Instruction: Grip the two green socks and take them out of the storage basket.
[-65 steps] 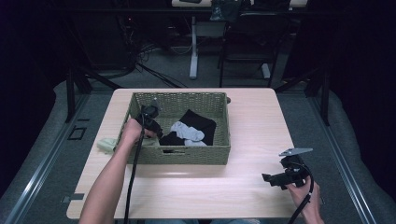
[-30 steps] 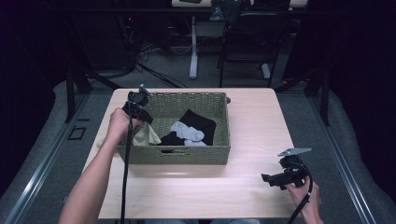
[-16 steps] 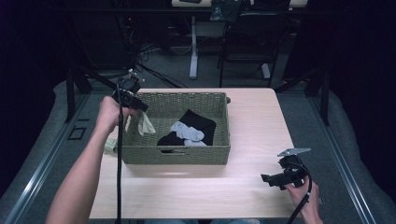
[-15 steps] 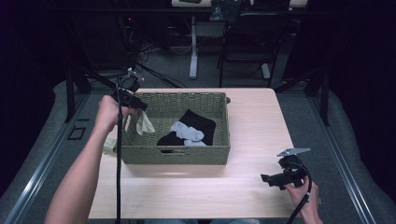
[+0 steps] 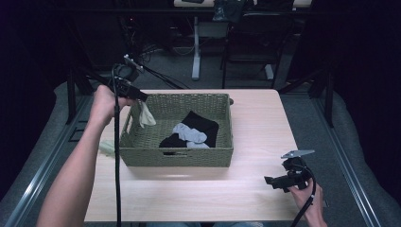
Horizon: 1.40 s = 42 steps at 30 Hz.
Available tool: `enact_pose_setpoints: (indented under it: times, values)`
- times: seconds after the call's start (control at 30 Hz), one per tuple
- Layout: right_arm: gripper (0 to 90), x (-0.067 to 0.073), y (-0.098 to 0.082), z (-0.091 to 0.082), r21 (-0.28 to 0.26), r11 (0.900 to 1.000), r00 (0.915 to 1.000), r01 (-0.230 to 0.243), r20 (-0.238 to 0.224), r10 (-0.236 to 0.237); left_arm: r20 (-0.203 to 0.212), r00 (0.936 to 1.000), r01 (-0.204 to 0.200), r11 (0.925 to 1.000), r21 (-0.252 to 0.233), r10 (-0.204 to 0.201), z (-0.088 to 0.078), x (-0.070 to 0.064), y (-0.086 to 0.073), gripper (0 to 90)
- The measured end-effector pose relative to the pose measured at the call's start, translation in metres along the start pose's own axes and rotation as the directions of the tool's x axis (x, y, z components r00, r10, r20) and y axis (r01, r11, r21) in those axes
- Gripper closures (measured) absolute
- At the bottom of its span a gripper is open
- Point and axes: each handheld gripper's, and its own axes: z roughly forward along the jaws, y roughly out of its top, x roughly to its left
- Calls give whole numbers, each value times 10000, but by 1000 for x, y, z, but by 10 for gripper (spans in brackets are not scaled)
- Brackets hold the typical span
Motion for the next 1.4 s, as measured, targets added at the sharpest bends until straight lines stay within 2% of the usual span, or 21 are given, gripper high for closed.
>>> enact_pose_setpoints:
  times: [0.37, 0.6, 0.8, 1.07, 1.4]
  values:
    - [0, 0, 0, 0, -67, 10000, 10000, 8, 12, -7, -162, 9992, 366, 9976, -584, -376, -33, 16, -8, 870]
    - [0, 1, 1, 0, -59, 10000, 10000, 25, 26, -25, -359, 9963, 751, 9932, -887, -785, -54, 34, -27, 870]
    - [0, 2, 1, 1, -42, 10000, 10000, 42, 75, -42, -693, 9925, 951, 9925, -762, -1004, -63, 48, -47, 870]
    - [0, 3, 2, 1, -9, 10000, 10000, 58, 31, -58, -732, 9833, 1613, 9842, -724, -1666, -58, 73, -79, 870]
    - [0, 3, 2, 1, 15, 10000, 10000, 52, 32, -52, -637, 9806, 1844, 9827, -173, -1851, -34, 93, -114, 869]
